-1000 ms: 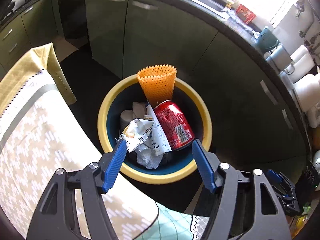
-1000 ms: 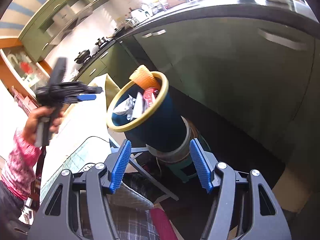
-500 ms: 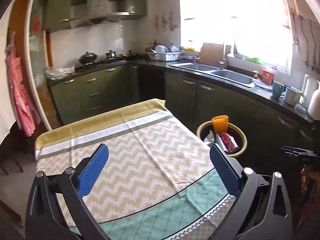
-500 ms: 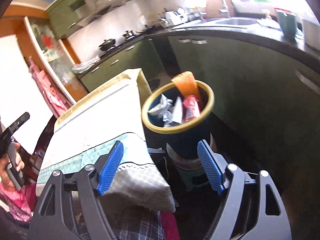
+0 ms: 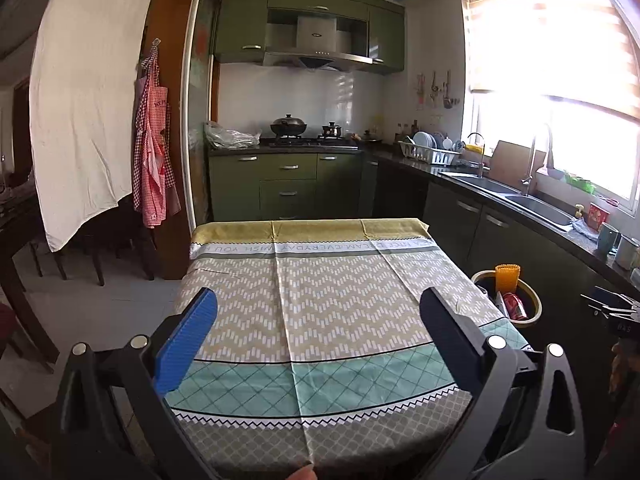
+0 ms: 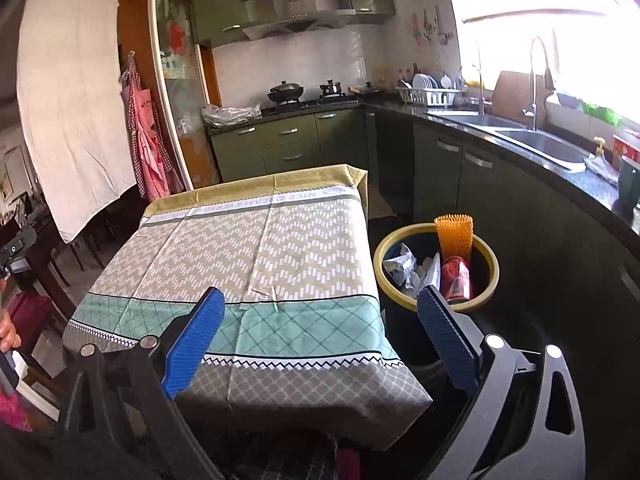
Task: Collect trash
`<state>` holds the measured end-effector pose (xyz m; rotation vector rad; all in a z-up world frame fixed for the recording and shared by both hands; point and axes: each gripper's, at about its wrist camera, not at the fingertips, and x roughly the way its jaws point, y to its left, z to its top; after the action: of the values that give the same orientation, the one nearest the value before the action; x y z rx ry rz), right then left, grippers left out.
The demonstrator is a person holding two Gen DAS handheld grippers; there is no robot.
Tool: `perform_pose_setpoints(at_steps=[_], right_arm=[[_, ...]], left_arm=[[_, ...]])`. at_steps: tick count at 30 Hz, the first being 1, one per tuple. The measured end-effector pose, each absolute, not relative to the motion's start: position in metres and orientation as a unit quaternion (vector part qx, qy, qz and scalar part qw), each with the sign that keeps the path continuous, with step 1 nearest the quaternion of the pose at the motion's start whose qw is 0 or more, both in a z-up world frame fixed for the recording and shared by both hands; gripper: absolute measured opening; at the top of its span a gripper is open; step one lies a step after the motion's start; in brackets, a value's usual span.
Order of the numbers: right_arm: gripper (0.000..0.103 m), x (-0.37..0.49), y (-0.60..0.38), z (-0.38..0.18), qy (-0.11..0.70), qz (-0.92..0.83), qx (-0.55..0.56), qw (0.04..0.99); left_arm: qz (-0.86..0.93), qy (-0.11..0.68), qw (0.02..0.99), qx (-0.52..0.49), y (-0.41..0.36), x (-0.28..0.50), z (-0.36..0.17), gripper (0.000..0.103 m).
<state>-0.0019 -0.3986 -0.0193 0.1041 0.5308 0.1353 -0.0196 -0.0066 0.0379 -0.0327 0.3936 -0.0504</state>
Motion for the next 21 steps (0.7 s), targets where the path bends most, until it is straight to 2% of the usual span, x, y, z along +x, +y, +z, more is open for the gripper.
perform_pose_setpoints(at_steps=[21], right_arm=[[0.098, -0.040, -0.367, 0.003, 0.210, 0.050, 0.006, 0.976]], left_arm=[[0.024, 0.169, 0.985, -0.007, 0.007, -0.047, 0.038, 0.096]])
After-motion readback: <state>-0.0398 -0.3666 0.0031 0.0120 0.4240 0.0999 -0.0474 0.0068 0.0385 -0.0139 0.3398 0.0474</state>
